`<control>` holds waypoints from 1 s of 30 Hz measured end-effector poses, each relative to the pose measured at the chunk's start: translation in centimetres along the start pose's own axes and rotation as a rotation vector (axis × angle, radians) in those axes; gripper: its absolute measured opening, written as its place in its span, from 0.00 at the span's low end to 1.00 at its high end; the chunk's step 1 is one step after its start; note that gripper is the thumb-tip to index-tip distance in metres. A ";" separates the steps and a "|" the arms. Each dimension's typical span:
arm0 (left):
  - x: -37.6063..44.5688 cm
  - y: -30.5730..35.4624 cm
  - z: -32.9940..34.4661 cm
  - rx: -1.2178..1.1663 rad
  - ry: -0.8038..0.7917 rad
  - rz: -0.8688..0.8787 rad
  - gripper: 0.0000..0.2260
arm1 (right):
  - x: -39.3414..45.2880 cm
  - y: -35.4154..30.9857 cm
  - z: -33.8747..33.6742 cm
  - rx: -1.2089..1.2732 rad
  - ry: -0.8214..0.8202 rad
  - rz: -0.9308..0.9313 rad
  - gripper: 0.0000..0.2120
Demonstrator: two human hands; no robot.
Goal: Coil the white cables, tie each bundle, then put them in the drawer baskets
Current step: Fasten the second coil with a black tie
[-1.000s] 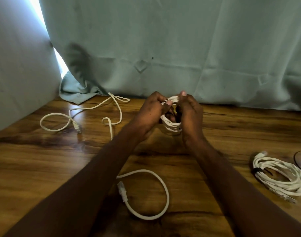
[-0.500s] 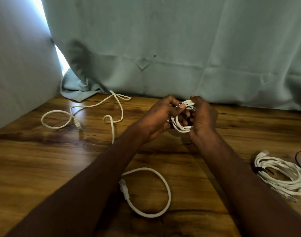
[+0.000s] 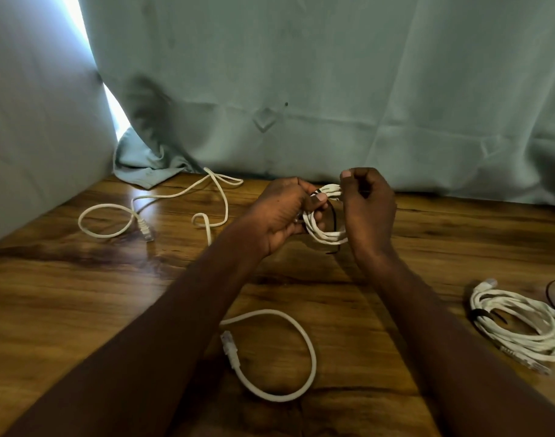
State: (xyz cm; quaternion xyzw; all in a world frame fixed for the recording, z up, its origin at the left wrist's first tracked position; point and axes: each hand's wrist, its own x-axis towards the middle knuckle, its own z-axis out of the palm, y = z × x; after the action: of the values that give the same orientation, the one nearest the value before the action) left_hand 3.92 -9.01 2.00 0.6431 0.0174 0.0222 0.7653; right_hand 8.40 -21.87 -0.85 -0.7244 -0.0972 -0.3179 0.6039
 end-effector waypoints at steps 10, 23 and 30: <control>0.7 0.7 -2.6 -0.070 0.122 0.013 0.08 | -0.5 -2.0 -0.8 -0.556 -0.373 -0.543 0.17; 0.3 -0.2 -1.8 0.169 0.098 0.156 0.08 | 0.3 -1.9 -1.2 0.078 -0.326 -0.163 0.04; -0.3 -0.2 -1.6 0.405 -0.042 0.312 0.10 | 0.5 -2.0 -1.3 0.073 -0.355 -0.167 0.04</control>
State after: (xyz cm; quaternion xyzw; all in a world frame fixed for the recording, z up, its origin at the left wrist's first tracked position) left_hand 3.57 -7.49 1.50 0.7785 -0.0939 0.1227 0.6083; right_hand 7.24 -22.71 1.17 -0.7361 -0.2736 -0.2305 0.5746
